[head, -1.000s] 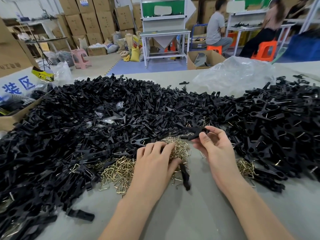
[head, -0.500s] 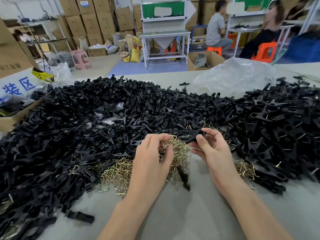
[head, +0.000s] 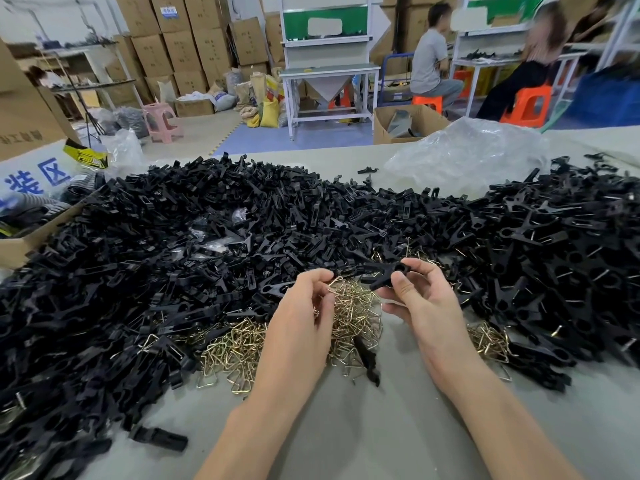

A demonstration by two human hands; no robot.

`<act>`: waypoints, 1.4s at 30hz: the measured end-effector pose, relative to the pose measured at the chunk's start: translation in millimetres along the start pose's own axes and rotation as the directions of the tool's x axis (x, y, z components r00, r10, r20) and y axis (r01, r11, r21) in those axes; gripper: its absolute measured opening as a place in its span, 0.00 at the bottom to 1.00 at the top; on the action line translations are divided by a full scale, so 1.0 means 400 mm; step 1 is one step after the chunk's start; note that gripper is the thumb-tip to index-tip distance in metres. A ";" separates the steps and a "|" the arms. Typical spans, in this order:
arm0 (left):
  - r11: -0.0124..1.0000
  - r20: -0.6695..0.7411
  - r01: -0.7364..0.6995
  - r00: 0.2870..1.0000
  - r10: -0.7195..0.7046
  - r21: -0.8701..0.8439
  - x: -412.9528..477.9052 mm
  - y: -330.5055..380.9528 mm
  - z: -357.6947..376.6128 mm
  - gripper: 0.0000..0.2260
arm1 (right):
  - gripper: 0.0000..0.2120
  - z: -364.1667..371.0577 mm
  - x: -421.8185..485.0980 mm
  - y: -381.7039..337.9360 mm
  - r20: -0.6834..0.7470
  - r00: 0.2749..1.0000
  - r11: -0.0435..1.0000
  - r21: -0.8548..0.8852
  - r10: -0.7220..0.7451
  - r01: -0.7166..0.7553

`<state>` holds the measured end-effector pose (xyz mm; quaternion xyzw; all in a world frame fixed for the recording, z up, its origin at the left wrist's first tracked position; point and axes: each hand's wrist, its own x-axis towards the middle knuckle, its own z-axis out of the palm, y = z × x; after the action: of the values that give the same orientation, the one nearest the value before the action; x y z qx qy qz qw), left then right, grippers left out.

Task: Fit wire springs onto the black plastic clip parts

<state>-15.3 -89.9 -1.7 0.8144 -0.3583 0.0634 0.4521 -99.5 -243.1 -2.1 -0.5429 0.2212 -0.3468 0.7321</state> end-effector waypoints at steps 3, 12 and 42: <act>0.998 0.003 -0.056 0.998 0.056 0.027 -0.002 0.003 -0.001 0.11 | 0.09 0.000 0.000 0.000 0.004 1.000 1.000 -0.005 -0.001 0.001; 0.989 0.008 -0.099 0.995 0.098 0.111 -0.002 0.011 -0.008 0.13 | 0.09 0.002 0.001 0.001 0.016 1.000 1.000 -0.015 -0.005 0.005; 0.954 -0.017 -0.251 0.966 0.257 0.166 0.014 -0.001 -0.038 0.16 | 0.10 0.004 -0.011 0.001 0.116 0.993 0.998 -0.063 -0.016 0.024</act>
<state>-7.7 -80.7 9.3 0.7944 -0.4447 0.1656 0.3792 -101.1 -238.6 -2.4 -0.5874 0.1840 -0.3148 0.7225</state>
